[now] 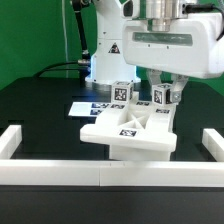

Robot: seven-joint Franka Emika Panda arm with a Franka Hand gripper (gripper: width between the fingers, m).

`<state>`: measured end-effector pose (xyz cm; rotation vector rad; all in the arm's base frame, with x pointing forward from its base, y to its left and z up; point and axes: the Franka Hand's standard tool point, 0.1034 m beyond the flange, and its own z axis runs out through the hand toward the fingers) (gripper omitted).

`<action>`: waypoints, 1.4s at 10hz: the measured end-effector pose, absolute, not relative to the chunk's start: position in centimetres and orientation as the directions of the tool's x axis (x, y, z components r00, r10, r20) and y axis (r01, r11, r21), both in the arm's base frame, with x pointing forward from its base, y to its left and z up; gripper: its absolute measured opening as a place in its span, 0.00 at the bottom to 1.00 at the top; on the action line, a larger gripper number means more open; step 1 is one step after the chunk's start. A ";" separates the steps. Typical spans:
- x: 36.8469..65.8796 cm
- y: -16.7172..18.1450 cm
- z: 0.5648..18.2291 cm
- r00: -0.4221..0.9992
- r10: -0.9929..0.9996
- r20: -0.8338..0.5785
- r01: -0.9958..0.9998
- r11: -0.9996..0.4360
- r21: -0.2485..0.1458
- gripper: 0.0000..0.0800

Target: Assemble chair

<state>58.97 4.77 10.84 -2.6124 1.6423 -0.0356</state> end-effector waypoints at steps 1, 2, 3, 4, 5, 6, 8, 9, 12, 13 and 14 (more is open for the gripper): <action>59.0 4.8 10.8 0.423 -0.906 -0.011 -0.905 -0.422 -0.059 0.34; 59.0 4.8 10.8 0.424 -0.906 -0.011 -0.904 -0.423 -0.059 0.43; 59.0 4.8 10.8 0.440 -0.898 -0.010 -0.897 -0.439 -0.059 0.43; 59.0 4.8 10.8 0.465 -0.885 -0.008 -0.884 -0.464 -0.059 0.71; 59.0 4.8 10.8 0.471 -0.882 -0.008 -0.881 -0.470 -0.059 0.78; 59.0 4.8 10.8 0.559 -0.829 -0.001 -0.828 -0.558 -0.060 0.80; 59.0 4.8 10.9 0.680 -0.734 0.010 -0.732 -0.679 -0.059 0.81; 59.1 4.8 10.9 0.760 -0.649 0.018 -0.647 -0.760 -0.057 0.81; 59.0 5.1 10.9 0.878 -0.477 0.032 -0.476 -0.878 -0.046 0.81; 59.1 5.0 10.9 0.905 -0.423 0.036 -0.422 -0.906 -0.044 0.81; 59.1 5.0 10.9 0.921 -0.387 0.038 -0.386 -0.922 -0.042 0.81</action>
Offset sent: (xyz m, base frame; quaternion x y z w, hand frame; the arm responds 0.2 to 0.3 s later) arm 0.0009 0.0008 0.0001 -0.0066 -0.0025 -0.0846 0.9964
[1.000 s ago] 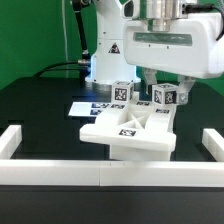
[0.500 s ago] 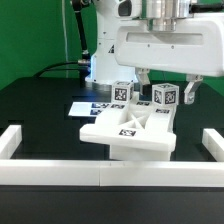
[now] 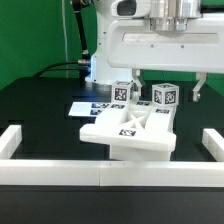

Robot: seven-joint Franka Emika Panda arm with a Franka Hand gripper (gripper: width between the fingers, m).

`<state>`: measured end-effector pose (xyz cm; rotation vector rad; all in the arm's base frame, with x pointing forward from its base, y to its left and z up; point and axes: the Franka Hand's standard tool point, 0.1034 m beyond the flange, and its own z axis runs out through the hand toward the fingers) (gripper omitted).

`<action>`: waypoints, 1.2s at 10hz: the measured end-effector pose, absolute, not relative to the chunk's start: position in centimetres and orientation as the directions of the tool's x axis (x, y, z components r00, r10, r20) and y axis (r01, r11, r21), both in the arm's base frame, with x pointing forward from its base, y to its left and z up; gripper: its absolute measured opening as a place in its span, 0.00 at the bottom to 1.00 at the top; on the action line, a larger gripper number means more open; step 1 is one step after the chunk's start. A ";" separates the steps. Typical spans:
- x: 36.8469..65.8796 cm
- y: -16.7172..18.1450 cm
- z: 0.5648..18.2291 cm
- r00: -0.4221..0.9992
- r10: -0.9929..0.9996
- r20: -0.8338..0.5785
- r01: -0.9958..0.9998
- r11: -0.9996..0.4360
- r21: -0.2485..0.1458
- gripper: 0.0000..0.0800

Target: Assemble chair

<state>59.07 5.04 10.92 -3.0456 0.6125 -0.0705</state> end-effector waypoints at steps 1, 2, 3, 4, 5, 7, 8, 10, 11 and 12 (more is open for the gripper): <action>59.1 5.0 10.9 0.952 -0.304 0.042 -0.303 -0.952 -0.038 0.81; 59.1 4.9 10.9 0.970 -0.238 0.044 -0.236 -0.971 -0.035 0.81; 59.1 4.9 10.9 0.977 -0.208 0.045 -0.206 -0.978 -0.033 0.81; 59.1 4.8 10.9 0.991 -0.124 0.048 -0.122 -0.992 -0.029 0.81; 59.1 4.7 10.9 0.997 -0.052 0.050 -0.051 -0.998 -0.025 0.81; 59.1 4.6 10.9 0.997 0.061 0.052 0.062 -0.998 -0.017 0.81; 59.1 4.4 10.9 0.987 0.152 0.052 0.153 -0.988 -0.005 0.81; 59.1 4.3 10.9 0.987 0.155 0.052 0.156 -0.988 -0.005 0.81; 59.1 4.3 10.9 0.987 0.149 0.052 0.150 -0.989 -0.005 0.65; 59.1 4.3 10.9 0.991 0.122 0.052 0.123 -0.992 -0.006 0.48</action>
Offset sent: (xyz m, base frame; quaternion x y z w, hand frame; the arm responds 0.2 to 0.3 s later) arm -0.0002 0.0010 0.0005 0.0025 -0.0018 -0.1904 0.9817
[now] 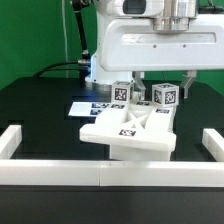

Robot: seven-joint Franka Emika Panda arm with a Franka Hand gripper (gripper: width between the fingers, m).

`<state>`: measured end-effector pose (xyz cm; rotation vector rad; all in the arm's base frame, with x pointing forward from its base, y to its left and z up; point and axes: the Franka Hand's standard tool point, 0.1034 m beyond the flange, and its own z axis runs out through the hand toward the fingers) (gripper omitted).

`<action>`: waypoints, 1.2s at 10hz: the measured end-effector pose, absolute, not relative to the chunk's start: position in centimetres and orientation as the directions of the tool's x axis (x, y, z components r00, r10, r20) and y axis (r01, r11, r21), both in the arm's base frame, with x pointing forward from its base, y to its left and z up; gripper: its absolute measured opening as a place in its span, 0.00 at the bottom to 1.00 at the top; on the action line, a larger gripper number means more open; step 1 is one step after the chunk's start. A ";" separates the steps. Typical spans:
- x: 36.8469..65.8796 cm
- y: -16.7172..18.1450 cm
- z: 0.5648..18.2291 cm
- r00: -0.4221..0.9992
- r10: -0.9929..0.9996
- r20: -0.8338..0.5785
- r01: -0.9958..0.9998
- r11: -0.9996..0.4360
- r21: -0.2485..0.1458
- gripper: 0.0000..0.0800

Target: Assemble chair

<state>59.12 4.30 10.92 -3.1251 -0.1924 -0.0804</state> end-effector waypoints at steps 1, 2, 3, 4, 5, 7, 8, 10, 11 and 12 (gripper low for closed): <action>59.1 4.3 10.9 0.991 0.122 0.052 0.123 -0.992 -0.006 0.34; 59.1 4.3 10.9 0.995 0.091 0.052 0.091 -0.996 -0.008 0.34; 59.1 4.3 10.9 0.999 0.019 0.051 0.020 -1.000 -0.012 0.34; 59.1 4.3 10.9 0.994 -0.094 0.049 -0.093 -0.995 -0.019 0.34; 59.1 4.3 10.9 0.987 -0.154 0.048 -0.154 -0.988 -0.022 0.34; 59.1 4.3 10.9 0.956 -0.291 0.044 -0.290 -0.957 -0.028 0.34; 59.1 4.3 10.9 0.932 -0.360 0.042 -0.359 -0.933 -0.032 0.34; 59.0 4.3 10.8 0.882 -0.471 0.037 -0.470 -0.882 -0.037 0.34; 59.0 4.4 10.8 0.837 -0.546 0.033 -0.545 -0.837 -0.042 0.34; 59.1 4.4 10.8 0.792 -0.610 0.028 -0.608 -0.792 -0.051 0.34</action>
Offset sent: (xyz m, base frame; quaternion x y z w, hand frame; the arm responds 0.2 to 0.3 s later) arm 0.0000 0.0000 0.0000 0.0000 0.0000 0.2571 0.9664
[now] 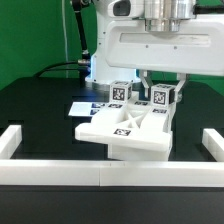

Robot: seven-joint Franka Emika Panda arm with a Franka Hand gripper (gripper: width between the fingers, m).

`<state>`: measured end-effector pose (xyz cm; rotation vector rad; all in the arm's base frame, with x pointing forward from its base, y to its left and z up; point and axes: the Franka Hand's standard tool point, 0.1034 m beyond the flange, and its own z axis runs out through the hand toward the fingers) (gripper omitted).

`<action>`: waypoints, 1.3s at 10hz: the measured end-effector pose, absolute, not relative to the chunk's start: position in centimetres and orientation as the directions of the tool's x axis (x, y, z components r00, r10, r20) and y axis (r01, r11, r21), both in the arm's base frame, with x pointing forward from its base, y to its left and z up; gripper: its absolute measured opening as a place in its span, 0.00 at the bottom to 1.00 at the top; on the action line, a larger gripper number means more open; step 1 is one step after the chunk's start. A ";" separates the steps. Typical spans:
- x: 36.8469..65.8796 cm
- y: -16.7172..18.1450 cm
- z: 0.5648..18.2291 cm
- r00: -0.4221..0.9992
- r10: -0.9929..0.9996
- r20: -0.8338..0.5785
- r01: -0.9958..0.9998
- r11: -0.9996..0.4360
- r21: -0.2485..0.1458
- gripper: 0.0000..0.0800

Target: Assemble chair

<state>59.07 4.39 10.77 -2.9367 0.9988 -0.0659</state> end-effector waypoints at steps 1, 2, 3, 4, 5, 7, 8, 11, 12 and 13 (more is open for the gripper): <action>59.1 4.4 10.8 0.764 -0.644 0.025 -0.643 -0.764 -0.052 0.34; 59.1 4.5 10.8 0.697 -0.717 0.019 -0.715 -0.697 -0.055 0.34; 59.1 4.6 10.7 0.631 -0.776 0.014 -0.774 -0.630 -0.056 0.34; 59.1 4.6 10.7 0.565 -0.825 0.009 -0.824 -0.564 -0.058 0.34; 59.1 4.7 10.8 0.503 -0.864 0.004 -0.863 -0.502 -0.060 0.34; 59.1 4.9 10.8 0.426 -0.905 -0.003 -0.903 -0.425 -0.062 0.34; 59.1 4.9 10.8 0.353 -0.936 -0.012 -0.934 -0.352 -0.065 0.34; 59.1 5.1 10.8 0.212 -0.977 -0.023 -0.976 -0.211 -0.063 0.34; 59.1 5.3 10.8 0.147 -0.989 -0.030 -0.987 -0.145 -0.062 0.34; 59.1 5.4 10.8 0.128 -0.991 -0.034 -0.990 -0.126 -0.063 0.34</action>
Offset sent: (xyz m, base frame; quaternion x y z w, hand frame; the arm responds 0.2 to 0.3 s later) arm -0.0029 0.0004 -0.0023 -0.0084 -0.0032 0.2179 0.9759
